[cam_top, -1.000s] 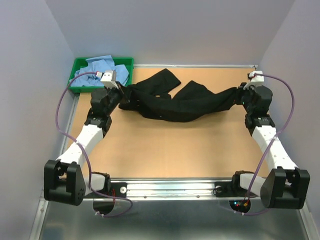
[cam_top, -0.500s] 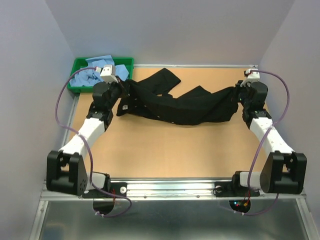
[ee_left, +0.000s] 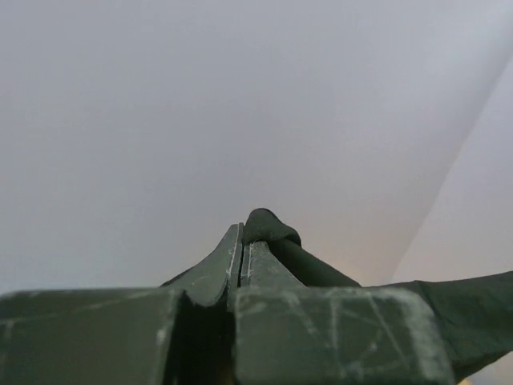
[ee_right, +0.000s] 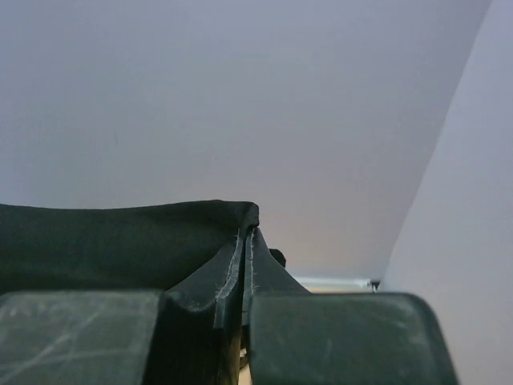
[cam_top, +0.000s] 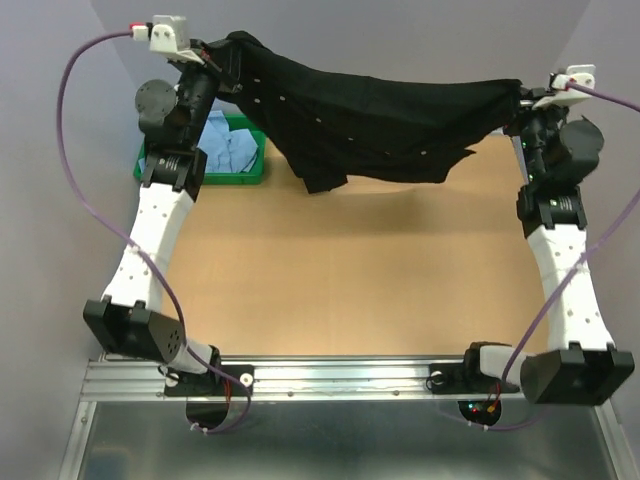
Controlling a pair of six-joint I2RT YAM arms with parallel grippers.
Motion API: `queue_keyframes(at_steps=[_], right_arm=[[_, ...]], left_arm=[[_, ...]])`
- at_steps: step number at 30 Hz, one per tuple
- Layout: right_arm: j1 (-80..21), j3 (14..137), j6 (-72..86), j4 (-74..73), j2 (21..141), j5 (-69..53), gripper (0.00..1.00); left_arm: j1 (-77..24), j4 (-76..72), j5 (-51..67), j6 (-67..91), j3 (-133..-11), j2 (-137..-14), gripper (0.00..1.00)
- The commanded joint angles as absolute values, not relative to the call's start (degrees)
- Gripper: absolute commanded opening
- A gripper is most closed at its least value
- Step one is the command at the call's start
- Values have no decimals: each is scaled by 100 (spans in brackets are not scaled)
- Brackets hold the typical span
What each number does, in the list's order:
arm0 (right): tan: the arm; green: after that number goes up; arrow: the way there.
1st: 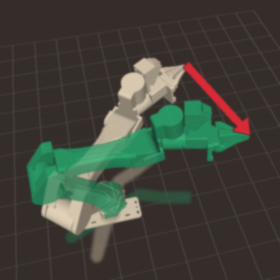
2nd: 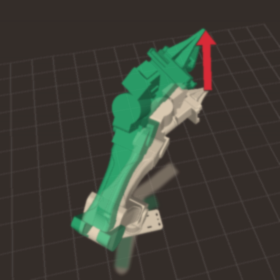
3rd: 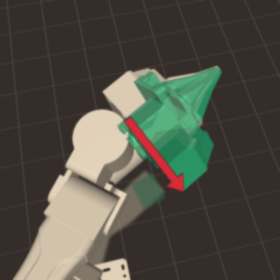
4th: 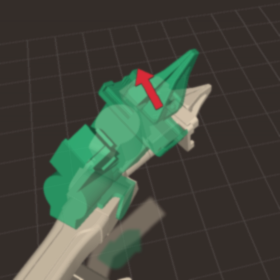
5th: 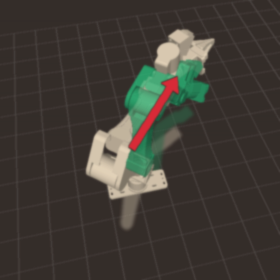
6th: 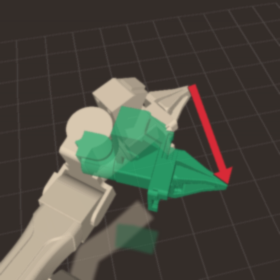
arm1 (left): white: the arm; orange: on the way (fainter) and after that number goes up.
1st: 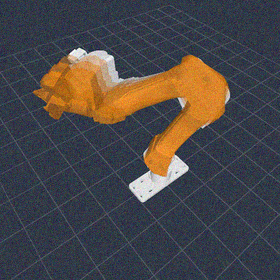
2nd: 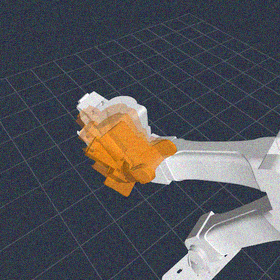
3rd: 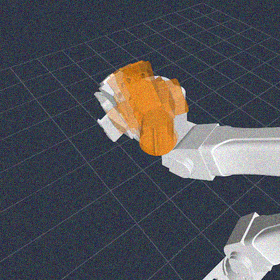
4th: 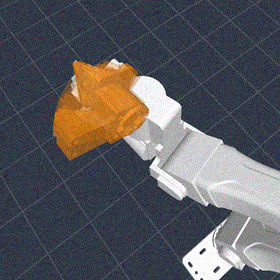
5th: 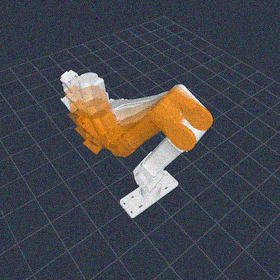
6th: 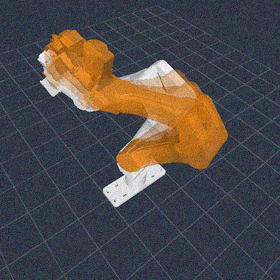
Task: Fold and stack the long sleeve shirts
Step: Flatten the shirt out
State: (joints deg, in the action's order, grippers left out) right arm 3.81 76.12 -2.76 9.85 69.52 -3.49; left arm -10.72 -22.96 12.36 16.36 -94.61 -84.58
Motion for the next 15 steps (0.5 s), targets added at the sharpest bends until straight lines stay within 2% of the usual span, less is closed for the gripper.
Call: queue_keyframes(at_steps=[1, 3, 5, 6, 7, 11, 15], right_arm=[[422, 7288, -396, 1239, 6382, -518, 1], [422, 6761, -273, 1213, 5969, -571, 0], [422, 5921, -107, 1091, 5549, -772, 0], [422, 5663, -36, 1038, 5407, -826, 0], [422, 5364, -26, 985, 5275, -896, 1], [413, 4238, 597, 572, 4528, -1379, 1], [413, 3299, 1300, -306, 3728, -1678, 6]], left_arm=[[-1020, -2637, 1336, 1512, -8765, -7709, 0], [-1020, -2645, 1231, 1477, -8168, -7393, 0], [-1028, -2645, 1195, 1511, -6819, -6857, 0], [-1028, -2637, 1195, 1529, -6812, -6673, 0], [-1028, -2637, 1187, 1573, -6124, -6332, 0], [-1037, -2155, 1073, 2089, -4608, -5470, 2], [-1055, -1417, 757, 2601, -3352, -4476, 7]])
